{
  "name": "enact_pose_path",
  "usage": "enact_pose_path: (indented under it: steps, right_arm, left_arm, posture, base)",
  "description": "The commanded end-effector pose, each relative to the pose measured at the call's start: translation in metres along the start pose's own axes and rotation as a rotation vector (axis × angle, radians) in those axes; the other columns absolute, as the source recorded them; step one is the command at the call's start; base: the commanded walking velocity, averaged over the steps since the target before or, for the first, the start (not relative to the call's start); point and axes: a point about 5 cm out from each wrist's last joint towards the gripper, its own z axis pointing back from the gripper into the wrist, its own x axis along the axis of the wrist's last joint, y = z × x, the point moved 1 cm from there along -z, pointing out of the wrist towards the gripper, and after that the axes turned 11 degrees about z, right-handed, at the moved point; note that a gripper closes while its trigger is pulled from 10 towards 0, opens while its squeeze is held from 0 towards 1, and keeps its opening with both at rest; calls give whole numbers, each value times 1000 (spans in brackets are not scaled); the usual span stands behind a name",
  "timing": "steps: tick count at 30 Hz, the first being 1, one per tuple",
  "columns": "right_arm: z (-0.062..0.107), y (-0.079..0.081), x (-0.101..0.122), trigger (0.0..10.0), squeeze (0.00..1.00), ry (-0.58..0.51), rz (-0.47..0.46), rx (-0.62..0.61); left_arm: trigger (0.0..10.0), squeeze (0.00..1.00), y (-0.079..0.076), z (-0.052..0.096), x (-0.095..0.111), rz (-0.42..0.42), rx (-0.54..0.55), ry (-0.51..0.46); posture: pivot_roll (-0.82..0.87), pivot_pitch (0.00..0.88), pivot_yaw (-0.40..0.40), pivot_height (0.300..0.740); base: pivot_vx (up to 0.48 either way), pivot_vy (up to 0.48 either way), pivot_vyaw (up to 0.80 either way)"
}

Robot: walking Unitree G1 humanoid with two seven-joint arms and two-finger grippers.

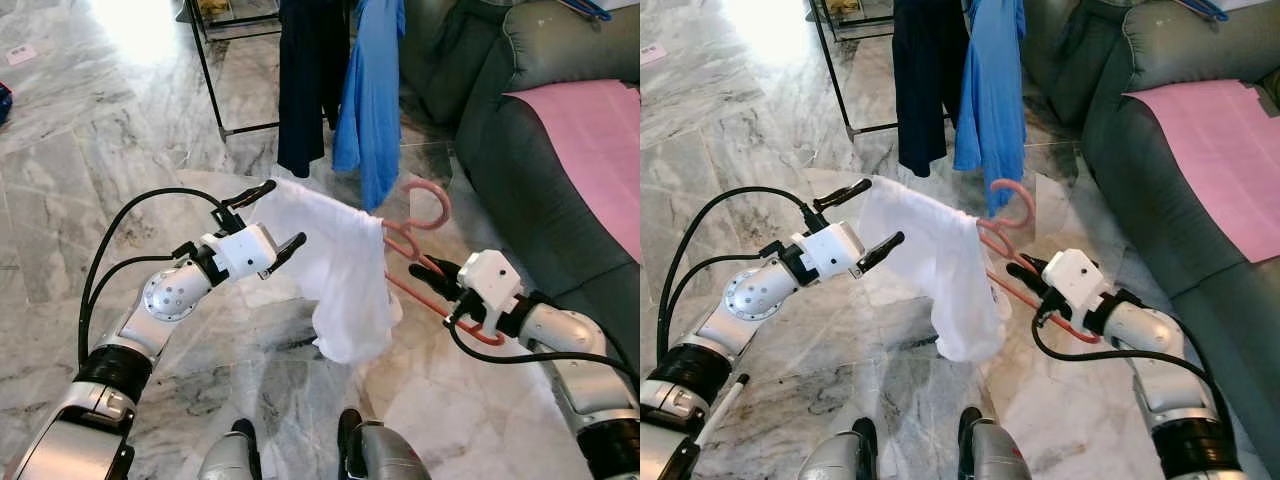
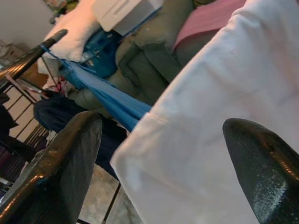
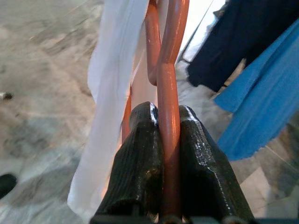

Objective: Hang hanger

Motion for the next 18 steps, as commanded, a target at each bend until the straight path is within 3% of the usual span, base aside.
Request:
enact_pose_path:
  steps: [1,4,11,14,16,18]
  right_arm:
    - [5,0,7,10000,0,-50,23,27]
    - [11,0,5,10000,0,-45,46,75]
    - [16,0,12,10000,0,-70,66,153]
    - [14,-3,15,10000,0,-80,81,130]
    - [10,-11,22,10000,0,-118,83,62]
    - [10,-11,26,10000,0,-132,86,59]
  left_arm:
    - [10000,1000,-1,2,-3,-39,-48,20]
    - [10000,1000,0,1,-5,-79,-116,40]
    - [10000,1000,4,-4,-7,-95,-154,71]
    - [10000,1000,5,-5,-10,-90,-147,102]
    - [10000,1000,7,-7,-19,18,-53,145]
    - [10000,1000,3,-7,-21,25,-48,149]
  posture:
    - [-52,280,-40,740]
    - [-58,280,-35,740]
    - [-63,281,-32,740]
    - [-64,279,-29,740]
    - [-67,276,-29,740]
    - [-67,276,-29,740]
  base:
    - [0,0,0]
    - [0,0,0]
    - [0,0,0]
    - [0,0,0]
    - [0,0,0]
    - [0,0,0]
